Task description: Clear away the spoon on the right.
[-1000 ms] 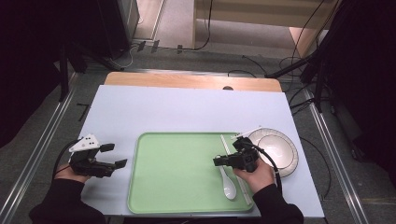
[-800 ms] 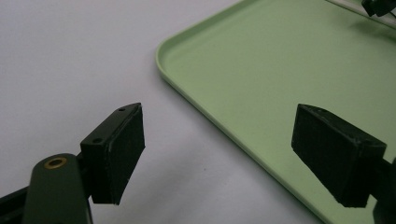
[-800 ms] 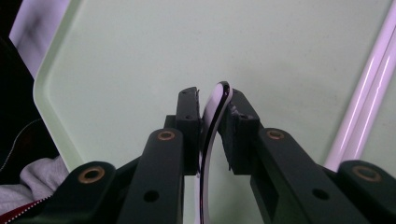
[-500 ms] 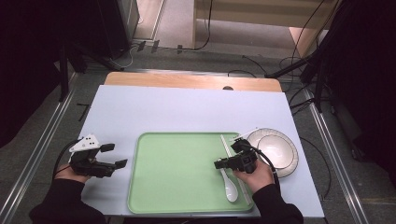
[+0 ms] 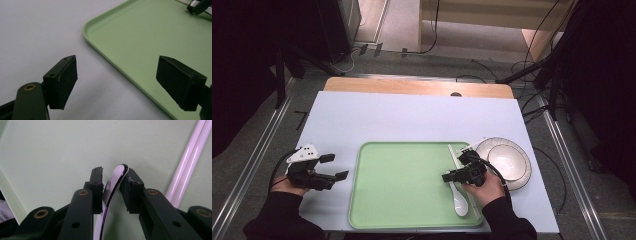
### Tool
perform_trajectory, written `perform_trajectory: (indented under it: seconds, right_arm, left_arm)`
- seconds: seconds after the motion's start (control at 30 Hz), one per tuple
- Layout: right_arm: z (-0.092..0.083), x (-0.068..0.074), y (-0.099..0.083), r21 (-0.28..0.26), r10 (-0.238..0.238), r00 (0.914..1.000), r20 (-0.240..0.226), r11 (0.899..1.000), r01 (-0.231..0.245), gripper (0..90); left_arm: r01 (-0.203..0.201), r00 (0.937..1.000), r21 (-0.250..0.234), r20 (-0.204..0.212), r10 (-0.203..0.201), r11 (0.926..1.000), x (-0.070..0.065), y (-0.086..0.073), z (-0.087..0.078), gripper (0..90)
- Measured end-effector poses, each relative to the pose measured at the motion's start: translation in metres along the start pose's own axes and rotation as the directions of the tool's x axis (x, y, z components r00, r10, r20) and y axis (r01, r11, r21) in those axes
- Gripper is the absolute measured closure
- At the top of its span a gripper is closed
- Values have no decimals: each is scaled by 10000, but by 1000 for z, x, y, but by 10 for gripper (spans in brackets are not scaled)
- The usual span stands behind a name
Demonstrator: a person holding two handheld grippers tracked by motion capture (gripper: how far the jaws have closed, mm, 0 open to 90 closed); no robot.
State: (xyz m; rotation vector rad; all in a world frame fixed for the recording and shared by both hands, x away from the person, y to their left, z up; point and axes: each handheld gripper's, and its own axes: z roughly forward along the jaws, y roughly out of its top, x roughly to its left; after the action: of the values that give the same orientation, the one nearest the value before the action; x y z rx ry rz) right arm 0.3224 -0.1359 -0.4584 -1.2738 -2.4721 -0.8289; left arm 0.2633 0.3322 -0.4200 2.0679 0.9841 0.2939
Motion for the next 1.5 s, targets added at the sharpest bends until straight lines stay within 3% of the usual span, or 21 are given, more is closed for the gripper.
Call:
perform_trajectory:
  seconds: [0.23, 0.37, 0.6, 1.03, 1.2, 1.5]
  right_arm:
    - [-2, 1, 0, -19, -107, 9996, 262, 9999, 107, 674]
    - [-3, 3, 1, -169, -151, 9992, 379, 9997, 157, 574]
    - [-4, 4, 2, -208, -189, 9988, 457, 9996, 199, 530]
    - [-26, 1, 2, -1004, -171, 9993, 344, 9947, 205, 468]
    - [-40, -2, 0, -1663, -516, 9983, 282, 9845, 556, 431]
    - [-65, -10, -3, -2435, -562, 9983, 162, 9681, 585, 404]
  left_arm:
    - [-22, 10000, 24, -10, 22, 10000, 0, 0, 0, 174]
    - [-31, 10000, 6, -14, 31, 10000, 0, 0, 0, 174]
    - [-25, 10000, 6, -24, 25, 10000, 0, 0, 0, 174]
    - [-1, 10000, 8, -27, 1, 10000, 0, 0, -1, 174]
    - [19, 10000, -3, -35, -19, 10000, 0, 0, -1, 174]
    - [13, 10000, 13, -65, -13, 10000, 0, 0, -1, 174]
